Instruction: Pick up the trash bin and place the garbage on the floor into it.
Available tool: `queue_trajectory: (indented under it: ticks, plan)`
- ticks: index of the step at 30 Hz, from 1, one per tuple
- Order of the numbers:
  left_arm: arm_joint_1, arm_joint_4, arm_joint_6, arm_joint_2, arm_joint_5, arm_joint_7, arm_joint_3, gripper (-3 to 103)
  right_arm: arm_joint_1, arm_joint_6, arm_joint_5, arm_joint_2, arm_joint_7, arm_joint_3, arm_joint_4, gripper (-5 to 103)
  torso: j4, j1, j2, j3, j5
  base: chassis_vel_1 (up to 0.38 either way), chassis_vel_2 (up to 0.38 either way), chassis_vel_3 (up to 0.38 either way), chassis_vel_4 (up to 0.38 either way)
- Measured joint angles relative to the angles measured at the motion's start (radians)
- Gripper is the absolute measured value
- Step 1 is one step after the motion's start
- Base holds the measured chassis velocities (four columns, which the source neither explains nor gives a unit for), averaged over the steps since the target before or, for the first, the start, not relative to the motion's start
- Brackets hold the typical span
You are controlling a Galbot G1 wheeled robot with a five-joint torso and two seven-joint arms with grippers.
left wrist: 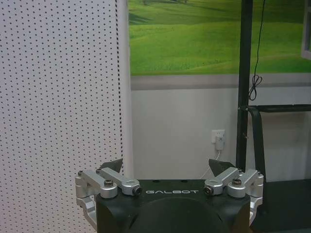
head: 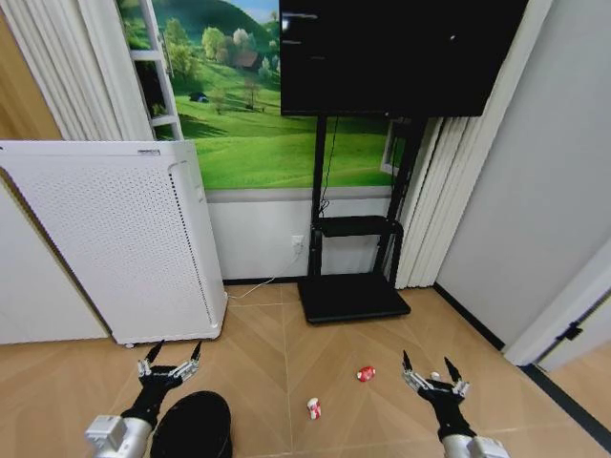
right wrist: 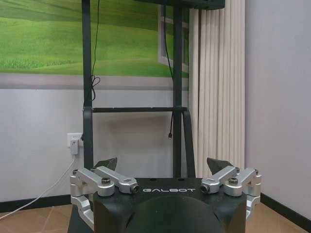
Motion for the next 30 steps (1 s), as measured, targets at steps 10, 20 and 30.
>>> queue_trajectory:
  ticks: [10, 20, 30]
  plan:
    - [0.001, 0.003, -0.010, -0.003, -0.001, 0.000, -0.001, 100, -0.002, 0.001, -0.003, 0.001, 0.001, 0.001, -0.002, 100, -0.0002, -0.012, -0.039, -0.027, 0.0000, 0.000, 0.000, 0.000, 0.000]
    - [0.001, 0.004, -0.014, -0.004, -0.005, 0.000, -0.003, 100, -0.002, 0.001, -0.006, 0.003, 0.001, 0.001, -0.002, 100, -0.0001, -0.025, -0.085, -0.060, 0.0000, 0.000, 0.000, 0.000, 0.000]
    - [0.003, 0.002, -0.014, 0.000, -0.006, 0.001, -0.004, 100, -0.003, 0.002, -0.006, 0.005, 0.003, 0.000, -0.002, 100, -0.0002, -0.035, -0.125, -0.090, 0.0000, 0.000, 0.000, 0.000, 0.000]
